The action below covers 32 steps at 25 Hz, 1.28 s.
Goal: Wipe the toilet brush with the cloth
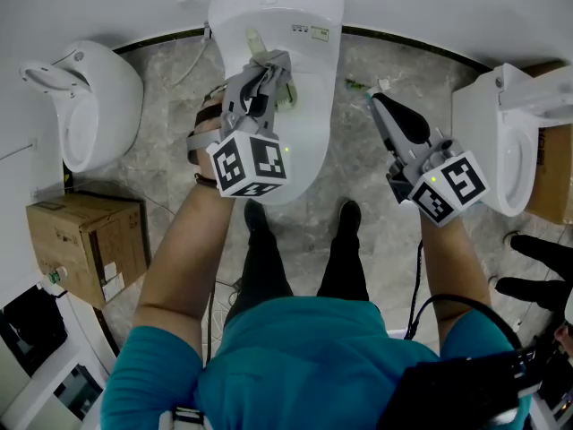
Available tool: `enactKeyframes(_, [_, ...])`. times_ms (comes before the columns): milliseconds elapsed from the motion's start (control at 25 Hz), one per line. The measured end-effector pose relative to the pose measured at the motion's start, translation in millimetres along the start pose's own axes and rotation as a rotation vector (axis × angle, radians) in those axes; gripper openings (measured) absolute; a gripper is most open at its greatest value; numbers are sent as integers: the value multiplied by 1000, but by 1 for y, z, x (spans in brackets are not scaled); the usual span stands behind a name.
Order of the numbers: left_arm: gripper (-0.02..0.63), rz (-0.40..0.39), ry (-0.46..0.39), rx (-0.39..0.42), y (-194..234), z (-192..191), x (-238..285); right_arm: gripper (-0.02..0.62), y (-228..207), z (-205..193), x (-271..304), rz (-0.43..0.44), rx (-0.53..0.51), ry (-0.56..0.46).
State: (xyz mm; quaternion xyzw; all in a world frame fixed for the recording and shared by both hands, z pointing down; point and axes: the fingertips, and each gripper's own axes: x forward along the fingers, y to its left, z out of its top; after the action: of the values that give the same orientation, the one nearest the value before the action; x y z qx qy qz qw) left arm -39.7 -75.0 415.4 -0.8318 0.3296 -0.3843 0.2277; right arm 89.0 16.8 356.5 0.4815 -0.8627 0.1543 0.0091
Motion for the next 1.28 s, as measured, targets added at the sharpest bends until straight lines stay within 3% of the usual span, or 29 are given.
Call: enactKeyframes(1280, [38,-93,63,-9,-77,-64,30,-3,-15,-43,19,8,58,43])
